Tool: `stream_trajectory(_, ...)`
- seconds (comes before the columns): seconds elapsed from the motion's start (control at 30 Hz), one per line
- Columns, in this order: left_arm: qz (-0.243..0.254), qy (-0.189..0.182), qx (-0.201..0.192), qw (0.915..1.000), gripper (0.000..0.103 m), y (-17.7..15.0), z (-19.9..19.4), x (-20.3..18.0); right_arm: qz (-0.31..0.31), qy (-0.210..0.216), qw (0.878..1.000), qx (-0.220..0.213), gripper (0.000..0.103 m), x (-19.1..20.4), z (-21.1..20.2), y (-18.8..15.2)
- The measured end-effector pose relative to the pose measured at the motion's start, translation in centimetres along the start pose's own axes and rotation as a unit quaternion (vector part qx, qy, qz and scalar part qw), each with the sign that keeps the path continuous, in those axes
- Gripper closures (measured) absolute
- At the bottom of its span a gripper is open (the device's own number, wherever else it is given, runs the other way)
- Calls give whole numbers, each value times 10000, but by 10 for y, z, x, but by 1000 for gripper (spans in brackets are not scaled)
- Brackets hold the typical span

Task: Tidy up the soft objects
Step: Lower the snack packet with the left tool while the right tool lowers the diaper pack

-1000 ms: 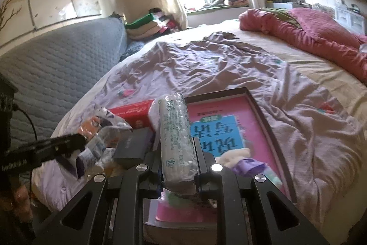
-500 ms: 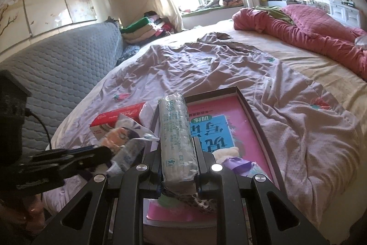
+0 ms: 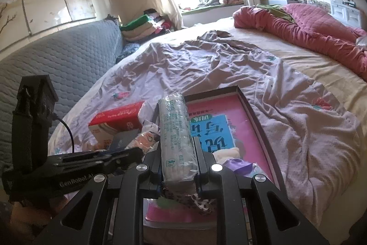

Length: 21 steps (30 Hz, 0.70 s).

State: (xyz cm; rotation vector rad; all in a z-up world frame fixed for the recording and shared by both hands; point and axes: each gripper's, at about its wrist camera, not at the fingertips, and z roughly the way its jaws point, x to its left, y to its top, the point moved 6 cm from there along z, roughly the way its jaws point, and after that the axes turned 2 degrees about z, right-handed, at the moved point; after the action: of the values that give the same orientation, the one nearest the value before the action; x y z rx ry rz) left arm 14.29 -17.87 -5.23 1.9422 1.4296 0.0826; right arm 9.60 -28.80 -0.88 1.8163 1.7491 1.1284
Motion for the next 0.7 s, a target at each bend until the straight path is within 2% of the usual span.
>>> stream_trajectory(0.47,217,119,188,9995,88,-13,19,0,135,-274,9988,377,82,-25,27,-18)
stream_trajectory(0.7,220,121,304,9992,88,-15,27,2,239,-205,9981,525,82,-27,38,-25)
